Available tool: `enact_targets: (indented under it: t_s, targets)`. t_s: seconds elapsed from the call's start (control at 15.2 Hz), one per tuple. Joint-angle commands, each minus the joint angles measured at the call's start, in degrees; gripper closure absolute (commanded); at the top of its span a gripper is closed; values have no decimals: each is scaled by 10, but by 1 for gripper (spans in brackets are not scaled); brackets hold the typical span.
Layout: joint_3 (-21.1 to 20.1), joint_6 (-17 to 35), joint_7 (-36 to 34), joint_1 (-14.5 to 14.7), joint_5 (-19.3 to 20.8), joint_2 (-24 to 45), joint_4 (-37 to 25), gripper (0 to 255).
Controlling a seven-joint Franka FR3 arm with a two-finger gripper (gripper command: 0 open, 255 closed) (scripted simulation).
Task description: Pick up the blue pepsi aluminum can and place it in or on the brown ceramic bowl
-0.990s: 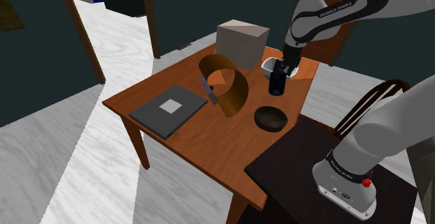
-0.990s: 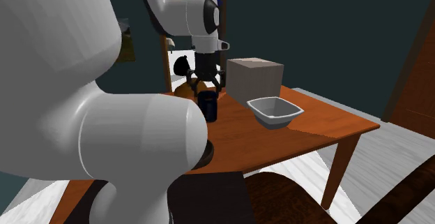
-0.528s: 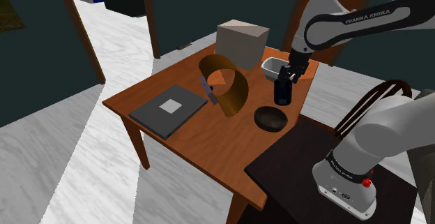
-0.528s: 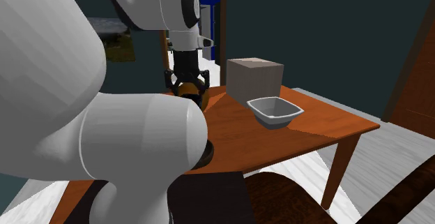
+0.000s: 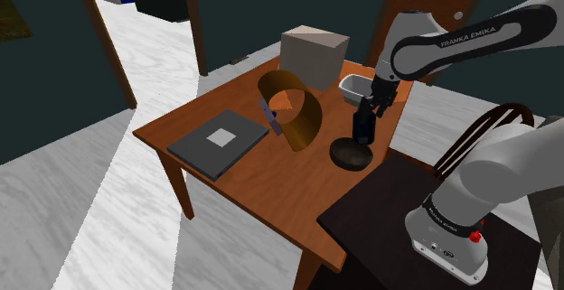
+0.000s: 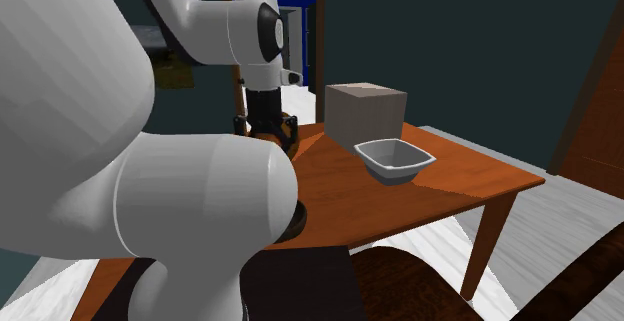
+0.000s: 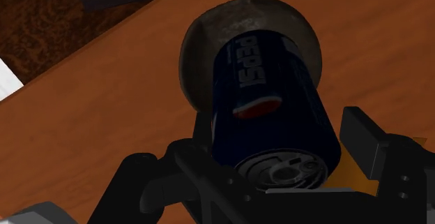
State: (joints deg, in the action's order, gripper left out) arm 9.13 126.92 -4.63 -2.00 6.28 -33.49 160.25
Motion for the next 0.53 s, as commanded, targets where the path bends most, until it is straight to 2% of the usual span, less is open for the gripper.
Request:
enact_targets:
  t_s: [0.0, 0.46]
  targets:
    - [2, 21, 0, 0, 1, 11, 9, 255]
    - [8, 96, 1, 0, 4, 59, 36, 255]
